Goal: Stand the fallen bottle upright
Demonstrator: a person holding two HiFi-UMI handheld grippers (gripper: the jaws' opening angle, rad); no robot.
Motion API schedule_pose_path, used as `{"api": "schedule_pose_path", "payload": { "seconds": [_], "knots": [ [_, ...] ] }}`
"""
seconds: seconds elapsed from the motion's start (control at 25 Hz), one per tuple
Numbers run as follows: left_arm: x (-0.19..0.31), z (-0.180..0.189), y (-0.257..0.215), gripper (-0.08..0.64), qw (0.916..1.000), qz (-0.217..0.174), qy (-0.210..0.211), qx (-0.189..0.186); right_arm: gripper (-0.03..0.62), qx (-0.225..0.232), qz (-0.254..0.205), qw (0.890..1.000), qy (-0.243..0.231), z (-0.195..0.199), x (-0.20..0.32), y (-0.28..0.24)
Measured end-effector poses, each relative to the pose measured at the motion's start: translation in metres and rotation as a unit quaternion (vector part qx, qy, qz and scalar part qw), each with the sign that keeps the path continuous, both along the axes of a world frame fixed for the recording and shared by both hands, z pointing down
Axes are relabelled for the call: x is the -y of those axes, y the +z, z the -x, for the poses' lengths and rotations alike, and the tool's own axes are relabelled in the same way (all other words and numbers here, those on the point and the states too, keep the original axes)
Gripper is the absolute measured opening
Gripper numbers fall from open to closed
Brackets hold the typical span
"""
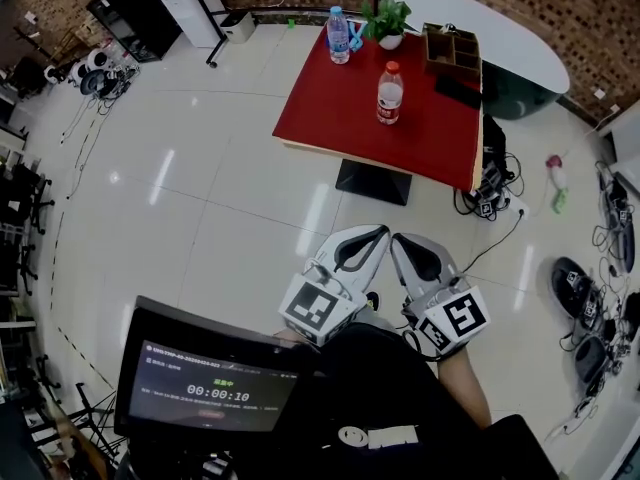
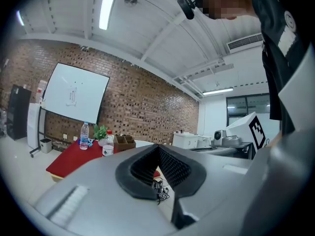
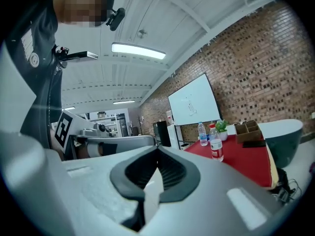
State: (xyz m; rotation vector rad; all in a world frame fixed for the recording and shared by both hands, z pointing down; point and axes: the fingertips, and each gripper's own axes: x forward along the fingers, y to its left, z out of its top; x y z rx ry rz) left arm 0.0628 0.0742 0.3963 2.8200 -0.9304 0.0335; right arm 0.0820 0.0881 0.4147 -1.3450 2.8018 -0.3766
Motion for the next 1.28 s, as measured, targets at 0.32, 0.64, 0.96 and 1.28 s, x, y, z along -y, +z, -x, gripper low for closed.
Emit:
{"api": "schedule_pose_path", "payload": {
  "seconds": [0.32,0.64,0.96,1.28],
  "knots": [
    [-0.006,0.034,-0.01,0.005,1.0,0.0,-0.004,-0.008,0.003,-0.004,-0.015,1.0,0.012,0.031,-0.006,-0.013],
    [-0.004,0.06,-0.017,0.005,0.9998,-0.009,-0.001,-0.02,0.003,-0.009,-0.017,1.0,0.008,0.058,-0.002,-0.018],
    [0.004,0.08,-0.019,0.005,0.9995,-0.016,-0.011,-0.024,0.003,-0.01,-0.017,1.0,0.006,0.076,0.007,-0.018],
    [0.013,0.077,-0.022,0.005,0.9994,-0.017,-0.003,-0.031,0.003,-0.024,-0.018,0.999,0.02,0.072,0.017,-0.02]
  ]
}}
